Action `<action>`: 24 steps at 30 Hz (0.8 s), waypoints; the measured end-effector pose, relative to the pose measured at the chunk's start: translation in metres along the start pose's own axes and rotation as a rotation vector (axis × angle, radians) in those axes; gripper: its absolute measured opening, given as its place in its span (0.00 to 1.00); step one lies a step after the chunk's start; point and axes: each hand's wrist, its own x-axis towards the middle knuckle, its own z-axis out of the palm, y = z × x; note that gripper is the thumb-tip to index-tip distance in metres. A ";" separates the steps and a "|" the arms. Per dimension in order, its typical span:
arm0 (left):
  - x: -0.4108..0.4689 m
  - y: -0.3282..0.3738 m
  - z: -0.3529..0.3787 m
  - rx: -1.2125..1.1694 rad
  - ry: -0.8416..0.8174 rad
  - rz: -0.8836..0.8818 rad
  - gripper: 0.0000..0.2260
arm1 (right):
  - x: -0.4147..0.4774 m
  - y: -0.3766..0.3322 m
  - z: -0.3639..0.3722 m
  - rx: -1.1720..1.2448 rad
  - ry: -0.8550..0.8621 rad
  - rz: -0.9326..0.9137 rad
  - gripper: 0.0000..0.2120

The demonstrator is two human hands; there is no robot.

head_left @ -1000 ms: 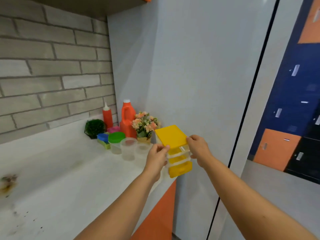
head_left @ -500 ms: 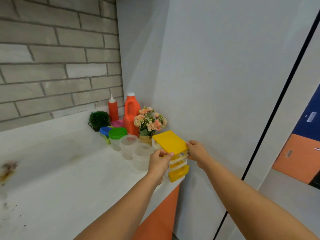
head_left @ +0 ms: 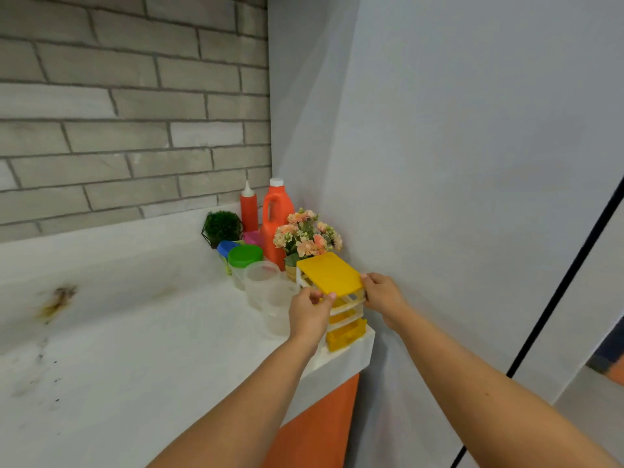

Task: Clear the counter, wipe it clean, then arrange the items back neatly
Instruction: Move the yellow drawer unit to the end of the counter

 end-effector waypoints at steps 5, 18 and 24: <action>-0.004 0.001 0.000 0.043 0.084 0.037 0.12 | 0.001 -0.009 -0.005 -0.116 0.051 -0.080 0.15; -0.018 0.023 -0.051 -0.045 0.249 0.142 0.02 | -0.035 -0.085 0.022 -0.105 0.184 -0.533 0.08; -0.029 0.023 -0.114 -0.103 0.354 0.105 0.06 | -0.063 -0.114 0.070 -0.029 0.055 -0.686 0.10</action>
